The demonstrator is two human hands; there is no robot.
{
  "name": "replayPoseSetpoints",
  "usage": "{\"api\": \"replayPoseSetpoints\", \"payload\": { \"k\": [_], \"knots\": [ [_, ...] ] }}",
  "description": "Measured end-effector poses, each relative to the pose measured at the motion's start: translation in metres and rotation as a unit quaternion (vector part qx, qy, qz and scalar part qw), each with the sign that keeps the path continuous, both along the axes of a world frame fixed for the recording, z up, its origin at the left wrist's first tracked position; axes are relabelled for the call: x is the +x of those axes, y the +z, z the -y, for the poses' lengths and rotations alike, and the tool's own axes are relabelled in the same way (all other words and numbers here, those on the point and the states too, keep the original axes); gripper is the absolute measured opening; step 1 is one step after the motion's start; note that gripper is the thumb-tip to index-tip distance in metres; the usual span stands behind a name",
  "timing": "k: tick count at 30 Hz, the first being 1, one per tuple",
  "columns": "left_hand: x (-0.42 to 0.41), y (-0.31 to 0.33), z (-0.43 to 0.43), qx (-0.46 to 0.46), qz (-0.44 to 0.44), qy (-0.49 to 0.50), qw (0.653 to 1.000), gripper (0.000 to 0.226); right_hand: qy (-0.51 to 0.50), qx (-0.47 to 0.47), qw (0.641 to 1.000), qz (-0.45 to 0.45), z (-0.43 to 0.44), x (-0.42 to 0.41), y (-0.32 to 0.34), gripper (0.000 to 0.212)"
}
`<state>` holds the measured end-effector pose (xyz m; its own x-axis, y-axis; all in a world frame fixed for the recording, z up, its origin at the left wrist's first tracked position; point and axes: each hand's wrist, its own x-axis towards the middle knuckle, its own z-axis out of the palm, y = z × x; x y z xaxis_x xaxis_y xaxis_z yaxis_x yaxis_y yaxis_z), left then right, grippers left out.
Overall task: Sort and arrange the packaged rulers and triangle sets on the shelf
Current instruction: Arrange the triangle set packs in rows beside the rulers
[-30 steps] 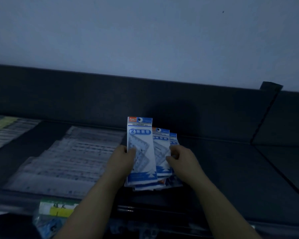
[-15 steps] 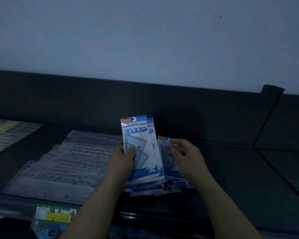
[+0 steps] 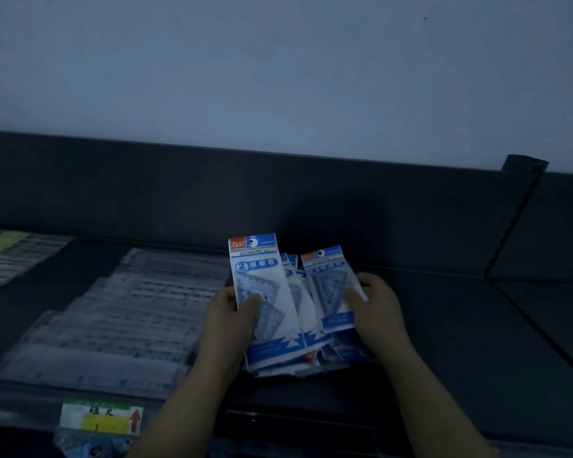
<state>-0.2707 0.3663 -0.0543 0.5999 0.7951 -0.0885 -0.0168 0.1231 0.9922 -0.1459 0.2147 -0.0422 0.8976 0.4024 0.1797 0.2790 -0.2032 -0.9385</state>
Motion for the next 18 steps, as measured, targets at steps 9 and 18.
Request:
{"api": "replayPoseSetpoints", "payload": {
  "k": [9, 18],
  "knots": [
    [-0.004, 0.002, 0.004, 0.034, 0.024, 0.011, 0.999, 0.008, 0.064, 0.084, 0.994, 0.002, -0.011, -0.023, 0.01, 0.028],
    [-0.013, 0.012, 0.01, -0.036, 0.066, -0.005, 0.997, 0.019, 0.137, 0.158, 0.977, -0.034, -0.024, -0.051, 0.009, 0.029]
  ]
}}
